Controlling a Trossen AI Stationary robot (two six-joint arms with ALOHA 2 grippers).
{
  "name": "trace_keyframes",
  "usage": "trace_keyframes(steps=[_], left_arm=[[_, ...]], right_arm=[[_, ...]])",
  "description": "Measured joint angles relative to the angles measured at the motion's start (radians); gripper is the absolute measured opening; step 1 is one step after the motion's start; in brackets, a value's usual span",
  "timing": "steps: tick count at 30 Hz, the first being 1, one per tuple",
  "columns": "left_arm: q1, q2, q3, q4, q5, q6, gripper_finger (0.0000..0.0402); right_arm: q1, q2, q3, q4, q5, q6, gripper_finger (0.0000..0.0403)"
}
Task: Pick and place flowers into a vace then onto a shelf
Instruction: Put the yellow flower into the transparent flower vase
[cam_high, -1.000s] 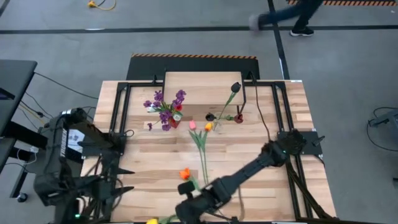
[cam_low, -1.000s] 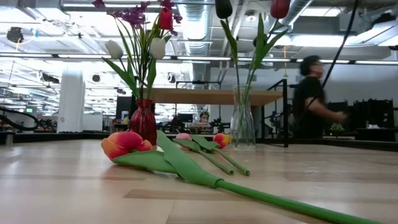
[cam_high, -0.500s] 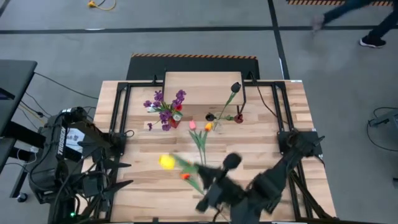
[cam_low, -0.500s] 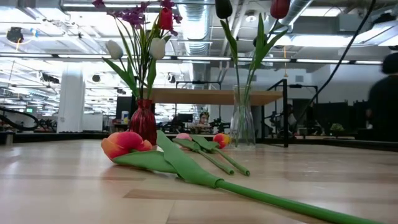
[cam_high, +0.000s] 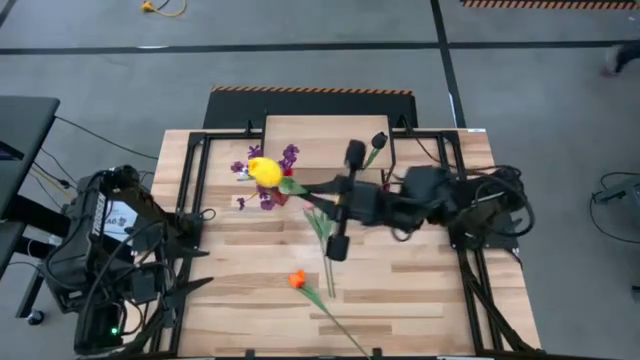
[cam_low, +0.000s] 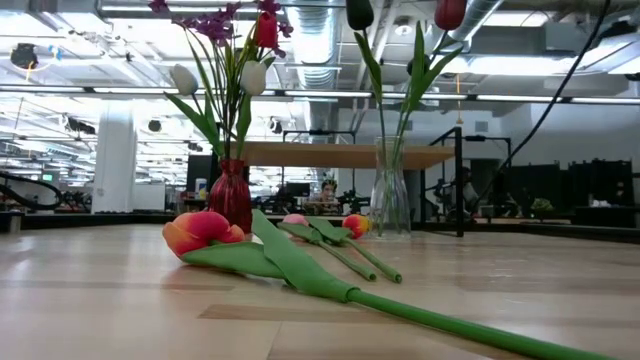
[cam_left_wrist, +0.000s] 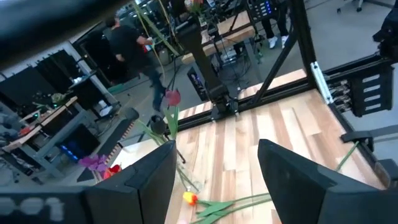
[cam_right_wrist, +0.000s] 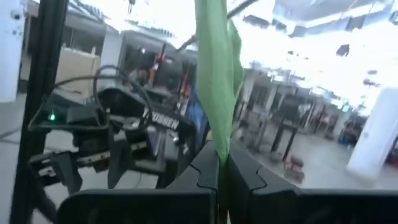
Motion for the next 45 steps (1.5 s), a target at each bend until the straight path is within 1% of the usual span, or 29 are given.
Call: trace_keyframes(steps=[2,5,12,14,17,19,21,24,30,32,35,37,42,45], left_arm=[[0.0,-0.017,-0.028,0.002,0.0,-0.009,0.0219],[0.0,-0.056,-0.096,0.0,0.001,-0.068,0.0219],[-0.003,-0.192,-0.283,0.001,0.019,-0.253,0.0219],[-0.01,-0.228,-0.334,0.0,0.018,-0.304,0.0219],[-0.01,-0.269,-0.399,0.003,-0.001,-0.371,0.0219],[-0.01,-0.292,-0.433,0.013,-0.018,-0.397,0.0219],[-0.01,-0.306,-0.452,0.019,-0.031,-0.412,0.0219],[-0.01,-0.309,-0.468,0.023,-0.028,-0.415,0.0219],[-0.01,-0.311,-0.481,0.022,-0.03,-0.413,0.0219],[-0.01,-0.312,-0.481,0.022,-0.028,-0.412,0.0219],[-0.01,-0.312,-0.481,0.021,-0.01,-0.386,0.0219],[-0.01,-0.312,-0.481,0.019,0.001,-0.36,0.0219],[-0.01,-0.312,-0.481,0.016,-0.024,-0.32,0.0219],[-0.01,-0.312,-0.481,0.013,-0.029,-0.3,0.0219]], right_arm=[[0.009,-0.05,-0.089,0.08,0.015,-0.038,0.0],[0.012,-0.148,-0.269,0.243,0.041,-0.071,0.0],[-0.047,-0.449,-0.783,0.718,0.046,-0.14,0.0],[-0.075,-0.521,-0.918,0.842,0.008,-0.157,0.0],[-0.131,-0.608,-1.088,1.042,-0.081,-0.189,0.0],[-0.175,-0.643,-1.17,1.136,-0.083,-0.204,0.0],[-0.232,-0.673,-1.235,1.168,-0.084,-0.196,0.0],[-0.316,-0.711,-1.284,1.152,-0.092,-0.156,0.0],[-0.442,-0.768,-1.331,1.044,-0.119,-0.097,0.0],[-0.483,-0.774,-1.336,0.992,-0.15,-0.053,0.0],[-0.555,-0.773,-1.379,0.961,-0.234,0.03,0.0001],[-0.617,-0.758,-1.43,1.036,-0.312,0.108,0.0001],[-0.782,-0.685,-1.572,1.405,-0.512,0.305,0.0001],[-0.874,-0.632,-1.624,1.544,-0.601,0.431,0.0001]])
